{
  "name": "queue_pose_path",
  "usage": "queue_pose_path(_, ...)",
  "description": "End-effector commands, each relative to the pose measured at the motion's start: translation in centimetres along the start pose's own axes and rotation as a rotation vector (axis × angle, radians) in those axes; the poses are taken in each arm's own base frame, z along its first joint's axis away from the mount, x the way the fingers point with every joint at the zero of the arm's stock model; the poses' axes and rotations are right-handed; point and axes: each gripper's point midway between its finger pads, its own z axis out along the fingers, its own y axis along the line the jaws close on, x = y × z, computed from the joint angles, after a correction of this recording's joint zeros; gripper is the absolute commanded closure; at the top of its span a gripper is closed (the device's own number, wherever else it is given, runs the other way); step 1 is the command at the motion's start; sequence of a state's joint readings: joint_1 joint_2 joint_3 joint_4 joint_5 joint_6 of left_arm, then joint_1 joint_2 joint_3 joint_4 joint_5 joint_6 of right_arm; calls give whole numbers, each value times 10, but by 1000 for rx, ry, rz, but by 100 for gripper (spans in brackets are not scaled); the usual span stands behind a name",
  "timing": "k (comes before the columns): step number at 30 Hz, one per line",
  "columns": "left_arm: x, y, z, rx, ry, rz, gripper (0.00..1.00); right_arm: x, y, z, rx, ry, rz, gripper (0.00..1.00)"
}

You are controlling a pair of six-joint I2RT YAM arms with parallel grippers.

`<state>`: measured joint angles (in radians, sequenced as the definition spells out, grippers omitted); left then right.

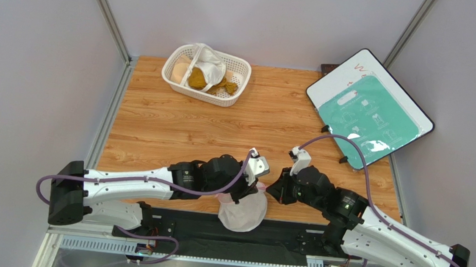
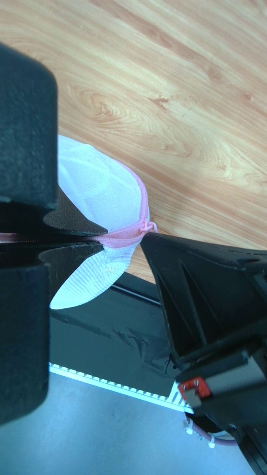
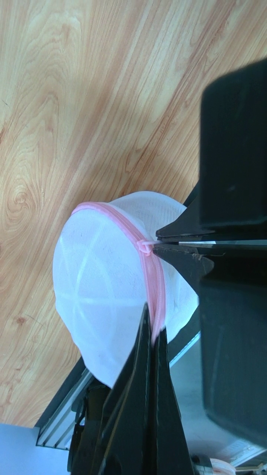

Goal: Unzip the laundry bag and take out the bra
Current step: Unzip the laundry bag at the center of the board.

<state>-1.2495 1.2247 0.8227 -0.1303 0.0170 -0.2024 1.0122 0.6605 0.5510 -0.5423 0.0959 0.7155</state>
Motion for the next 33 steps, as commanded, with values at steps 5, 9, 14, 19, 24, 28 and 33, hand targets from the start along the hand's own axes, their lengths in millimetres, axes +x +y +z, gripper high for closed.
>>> queue_pose_path(5, -1, 3, -26, -8, -23, 67, 100, -14, -8, 1, 60, -43, 2, 100)
queue_pose_path(9, 4, 4, -33, -9, -18, 75, 100, -15, -9, 1, 60, -46, 2, 100)
queue_pose_path(14, 13, 19, -38, -85, 1, 87, 100, -16, -10, -1, 59, -55, 8, 100)
queue_pose_path(19, 34, 33, -41, -158, 75, 92, 100, -15, -4, -3, 30, -44, 14, 100)
queue_pose_path(24, 20, 20, -43, -92, 4, 65, 28, -14, 7, -2, -16, -27, 14, 100)
queue_pose_path(28, -10, 9, -46, -47, -86, 68, 8, -15, 17, -3, -58, -29, 12, 100)
queue_pose_path(33, -39, -5, -34, 17, -137, 81, 4, -14, 19, -3, -64, -26, 11, 100)
